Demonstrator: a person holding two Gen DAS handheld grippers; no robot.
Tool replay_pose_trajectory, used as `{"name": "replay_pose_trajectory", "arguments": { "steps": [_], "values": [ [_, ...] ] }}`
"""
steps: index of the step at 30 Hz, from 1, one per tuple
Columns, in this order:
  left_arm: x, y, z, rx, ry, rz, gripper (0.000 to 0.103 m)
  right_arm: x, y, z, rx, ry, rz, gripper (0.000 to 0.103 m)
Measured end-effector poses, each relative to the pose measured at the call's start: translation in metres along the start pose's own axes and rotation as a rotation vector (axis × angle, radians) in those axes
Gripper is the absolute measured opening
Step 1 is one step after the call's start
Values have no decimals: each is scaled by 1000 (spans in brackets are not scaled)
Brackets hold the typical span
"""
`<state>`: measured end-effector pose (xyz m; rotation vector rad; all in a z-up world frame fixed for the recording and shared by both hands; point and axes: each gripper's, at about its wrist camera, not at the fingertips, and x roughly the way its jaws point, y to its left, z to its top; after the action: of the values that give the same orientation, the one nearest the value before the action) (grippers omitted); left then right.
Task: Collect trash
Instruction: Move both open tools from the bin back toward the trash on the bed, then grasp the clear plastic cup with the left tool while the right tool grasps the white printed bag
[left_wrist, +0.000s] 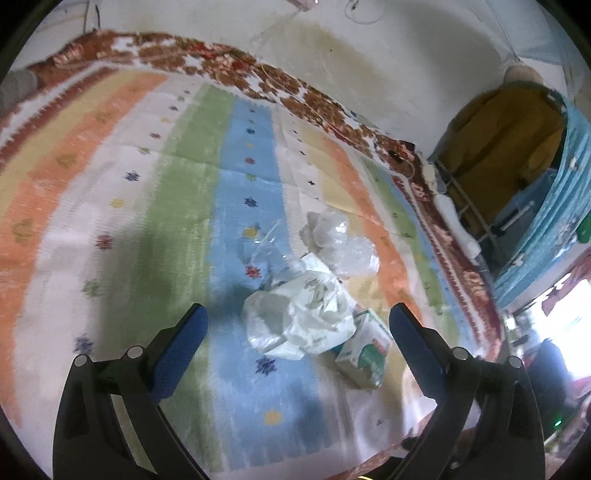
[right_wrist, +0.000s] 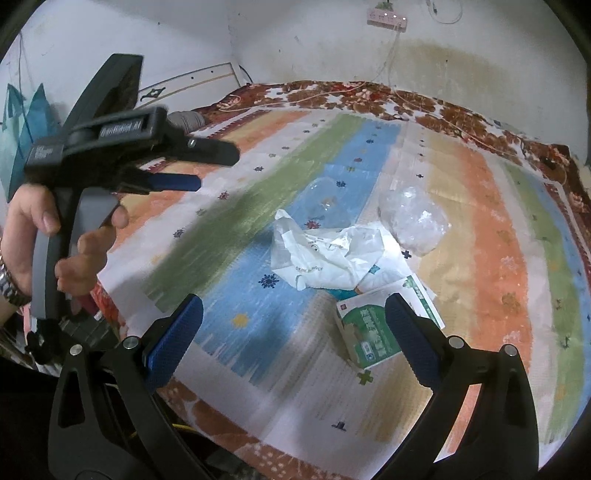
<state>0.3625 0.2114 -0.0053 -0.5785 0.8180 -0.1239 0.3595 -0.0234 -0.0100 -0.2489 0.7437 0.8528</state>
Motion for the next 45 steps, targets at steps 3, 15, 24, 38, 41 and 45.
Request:
{"name": "replay_pose_trajectory", "arguments": {
  "steps": [3,15,24,38,41,45],
  "values": [
    [17,6,9,8,18,0,96,10,-5,2,2,13,-2,93],
    [65,20,27,-7,40,-32,92,45,-23,16,-12,42,5,88],
    [77,38,42,-32,27,-44,83,73,-35,30,12,65,54,79],
    [118,31,54,10,76,-97,59,99,-31,35,-41,127,98,56],
    [127,30,53,30,104,-74,47,103,-26,32,-62,145,94,40],
    [135,31,49,25,132,-87,32,108,-23,27,-66,164,81,20]
  ]
}}
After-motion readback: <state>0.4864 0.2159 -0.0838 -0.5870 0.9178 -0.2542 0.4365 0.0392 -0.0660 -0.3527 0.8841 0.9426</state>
